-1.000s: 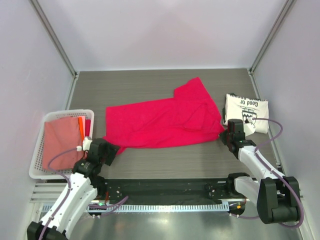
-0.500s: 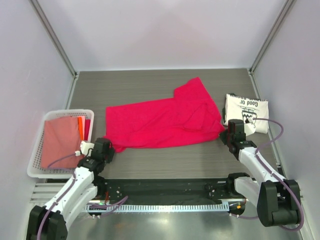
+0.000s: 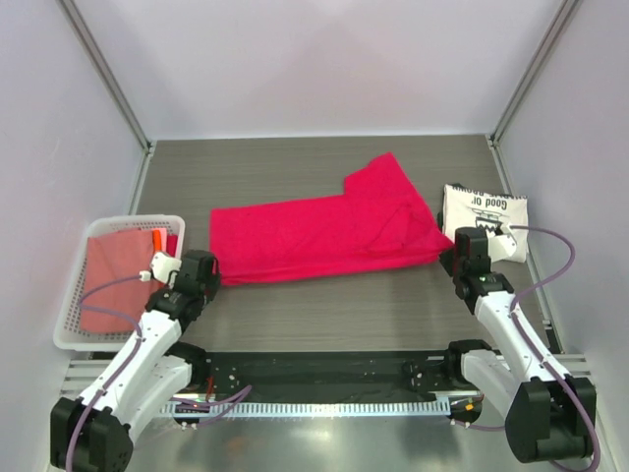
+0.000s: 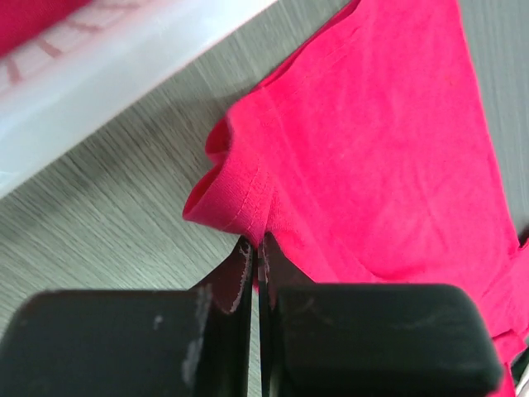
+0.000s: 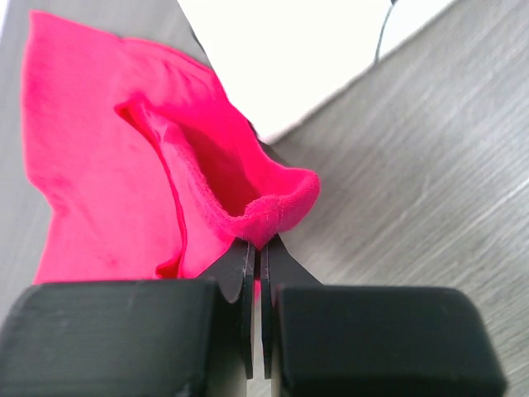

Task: Fold and stack the t-shirts
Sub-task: Fold the tshirt

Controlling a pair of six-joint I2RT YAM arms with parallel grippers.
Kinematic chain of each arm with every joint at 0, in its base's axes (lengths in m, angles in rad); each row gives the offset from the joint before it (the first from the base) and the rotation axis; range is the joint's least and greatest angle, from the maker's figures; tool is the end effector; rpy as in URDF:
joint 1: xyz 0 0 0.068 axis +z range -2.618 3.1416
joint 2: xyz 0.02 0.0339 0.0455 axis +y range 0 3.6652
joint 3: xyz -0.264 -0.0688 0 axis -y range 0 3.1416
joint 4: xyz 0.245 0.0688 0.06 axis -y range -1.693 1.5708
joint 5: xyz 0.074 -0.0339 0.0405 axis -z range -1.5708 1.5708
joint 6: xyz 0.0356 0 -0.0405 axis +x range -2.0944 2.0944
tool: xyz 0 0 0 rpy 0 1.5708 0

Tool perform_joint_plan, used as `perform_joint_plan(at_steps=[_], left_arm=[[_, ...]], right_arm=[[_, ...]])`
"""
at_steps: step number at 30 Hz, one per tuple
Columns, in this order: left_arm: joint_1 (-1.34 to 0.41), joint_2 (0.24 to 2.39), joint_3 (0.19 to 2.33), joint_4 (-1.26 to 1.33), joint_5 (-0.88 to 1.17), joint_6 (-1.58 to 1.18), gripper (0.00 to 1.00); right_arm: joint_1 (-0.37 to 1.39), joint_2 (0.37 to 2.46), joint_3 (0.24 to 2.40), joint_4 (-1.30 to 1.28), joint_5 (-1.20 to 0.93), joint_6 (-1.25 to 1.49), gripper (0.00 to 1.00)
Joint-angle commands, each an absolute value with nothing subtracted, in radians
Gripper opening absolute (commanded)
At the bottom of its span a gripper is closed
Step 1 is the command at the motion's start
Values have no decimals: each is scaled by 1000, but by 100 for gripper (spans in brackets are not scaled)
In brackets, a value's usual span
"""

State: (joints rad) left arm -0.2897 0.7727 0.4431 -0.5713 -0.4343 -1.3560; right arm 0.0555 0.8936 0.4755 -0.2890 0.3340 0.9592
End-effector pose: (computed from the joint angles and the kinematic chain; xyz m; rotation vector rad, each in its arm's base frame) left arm 0.1463 -0.0280 0.1919 -1.3607 1.9477 -0.2490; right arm 0.1850 -0.0014 0.2047 1.1297 1.9308 0.1708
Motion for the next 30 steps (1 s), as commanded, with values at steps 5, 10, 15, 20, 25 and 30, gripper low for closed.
perform_joint_plan(at_steps=[5, 10, 15, 20, 25, 30], left_arm=[[-287, 724, 439, -660, -488, -1284, 0], [-288, 719, 377, -664, -454, -1290, 19], [-287, 690, 370, -669, -413, -1260, 56], [-299, 704, 383, -646, -342, -1252, 60], [-325, 670, 356, -646, -325, -1307, 52], [-337, 657, 345, -666, -314, -1338, 36]], right_arm=[[43, 864, 509, -319, 402, 953, 1], [43, 812, 450, -330, 382, 988, 1], [43, 776, 413, -334, 368, 996, 1], [43, 788, 408, -334, 354, 1003, 1], [44, 795, 414, -334, 351, 1006, 1], [43, 801, 416, -331, 356, 1005, 1]])
